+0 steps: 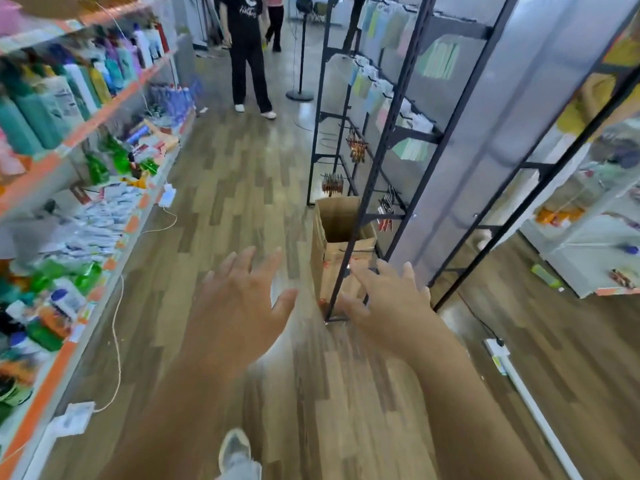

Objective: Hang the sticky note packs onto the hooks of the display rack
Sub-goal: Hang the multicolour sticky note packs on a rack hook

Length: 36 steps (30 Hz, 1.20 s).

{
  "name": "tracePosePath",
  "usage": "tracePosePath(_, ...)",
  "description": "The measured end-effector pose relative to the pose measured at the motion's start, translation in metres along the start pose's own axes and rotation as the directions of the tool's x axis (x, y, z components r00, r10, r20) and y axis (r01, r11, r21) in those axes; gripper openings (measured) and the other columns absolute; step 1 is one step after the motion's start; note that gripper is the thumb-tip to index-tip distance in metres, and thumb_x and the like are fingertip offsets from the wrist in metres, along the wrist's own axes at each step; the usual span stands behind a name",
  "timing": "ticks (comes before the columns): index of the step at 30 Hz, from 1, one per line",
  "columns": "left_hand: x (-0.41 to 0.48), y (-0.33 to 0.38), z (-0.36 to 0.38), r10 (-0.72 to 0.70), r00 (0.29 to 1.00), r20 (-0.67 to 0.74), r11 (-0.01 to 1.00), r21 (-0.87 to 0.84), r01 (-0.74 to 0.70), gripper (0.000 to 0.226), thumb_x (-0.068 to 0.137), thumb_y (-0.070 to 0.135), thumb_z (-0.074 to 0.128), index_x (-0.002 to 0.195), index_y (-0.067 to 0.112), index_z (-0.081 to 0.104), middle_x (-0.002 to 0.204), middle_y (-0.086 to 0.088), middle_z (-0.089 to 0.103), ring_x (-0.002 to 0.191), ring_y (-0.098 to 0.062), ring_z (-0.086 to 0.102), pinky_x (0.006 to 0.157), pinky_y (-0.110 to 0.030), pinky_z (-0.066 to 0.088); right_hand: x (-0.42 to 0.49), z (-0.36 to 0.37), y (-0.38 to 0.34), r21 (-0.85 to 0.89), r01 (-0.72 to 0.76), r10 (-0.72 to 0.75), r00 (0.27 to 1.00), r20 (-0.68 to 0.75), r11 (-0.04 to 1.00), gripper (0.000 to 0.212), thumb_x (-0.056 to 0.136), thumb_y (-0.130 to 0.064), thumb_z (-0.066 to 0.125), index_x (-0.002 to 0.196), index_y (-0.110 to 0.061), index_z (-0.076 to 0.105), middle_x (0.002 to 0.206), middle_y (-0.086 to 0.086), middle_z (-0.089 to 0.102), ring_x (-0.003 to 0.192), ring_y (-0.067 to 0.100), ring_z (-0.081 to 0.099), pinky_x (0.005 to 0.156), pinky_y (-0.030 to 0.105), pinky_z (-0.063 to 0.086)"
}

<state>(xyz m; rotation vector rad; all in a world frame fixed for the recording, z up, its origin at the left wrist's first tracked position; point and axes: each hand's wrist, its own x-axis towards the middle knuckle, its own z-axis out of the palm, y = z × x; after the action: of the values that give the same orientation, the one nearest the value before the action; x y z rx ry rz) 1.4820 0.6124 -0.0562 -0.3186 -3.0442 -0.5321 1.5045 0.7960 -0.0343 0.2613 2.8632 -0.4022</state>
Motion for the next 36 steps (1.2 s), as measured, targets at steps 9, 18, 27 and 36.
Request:
tracePosePath(9, 0.227, -0.057, -0.013, 0.131, 0.991, 0.018, 0.99, 0.055, -0.131, 0.065, 0.096, 0.055, 0.036, 0.154, 0.031, 0.018, 0.158, -0.005, 0.027, 0.147, -0.024, 0.019, 0.118, -0.043, 0.022, 0.192, -0.053, -0.057, 0.04, -0.113, 0.116, 0.99, -0.08, 0.993, 0.056, 0.1, -0.049, 0.031, 0.151, -0.035, 0.014, 0.16, 0.001, 0.01, 0.146, 0.036, -0.005, 0.114, 0.057, 0.007)
tracePosePath(18, 0.43, -0.064, -0.02, 0.275, 0.961, 0.013, 0.959, 0.062, -0.275, 0.063, 0.095, 0.052, 0.045, 0.151, 0.027, 0.033, 0.15, -0.01, 0.042, 0.142, -0.03, 0.033, 0.111, -0.046, 0.031, 0.362, -0.097, -0.076, 0.159, -0.143, 0.167, 0.974, -0.154, 0.977, 0.057, 0.099, -0.048, 0.033, 0.151, -0.032, 0.014, 0.158, 0.003, 0.014, 0.147, 0.033, -0.003, 0.118, 0.053, 0.008)
tracePosePath(27, 0.651, -0.039, -0.01, 0.32, 0.947, 0.015, 0.943, 0.089, -0.32, 0.062, 0.097, 0.055, 0.034, 0.153, 0.034, 0.019, 0.158, -0.003, 0.027, 0.148, -0.025, 0.019, 0.118, -0.044, 0.022, 0.564, -0.168, -0.065, 0.252, -0.153, 0.209, 0.955, -0.211, 0.956, 0.058, 0.1, -0.047, 0.034, 0.152, -0.035, 0.011, 0.161, 0.001, 0.007, 0.147, 0.031, -0.006, 0.118, 0.053, 0.008)
tracePosePath(36, 0.849, -0.033, -0.009, 0.358, 0.933, -0.019, 0.933, 0.041, -0.357, 0.06, 0.098, 0.054, 0.036, 0.153, 0.035, 0.02, 0.158, -0.001, 0.026, 0.149, -0.024, 0.015, 0.117, -0.045, 0.02, 0.734, -0.238, -0.071, 0.243, -0.182, 0.245, 0.933, -0.263, 0.953, 0.059, 0.099, -0.047, 0.036, 0.151, -0.038, 0.009, 0.161, -0.001, 0.006, 0.147, 0.028, -0.007, 0.118, 0.053, 0.009)
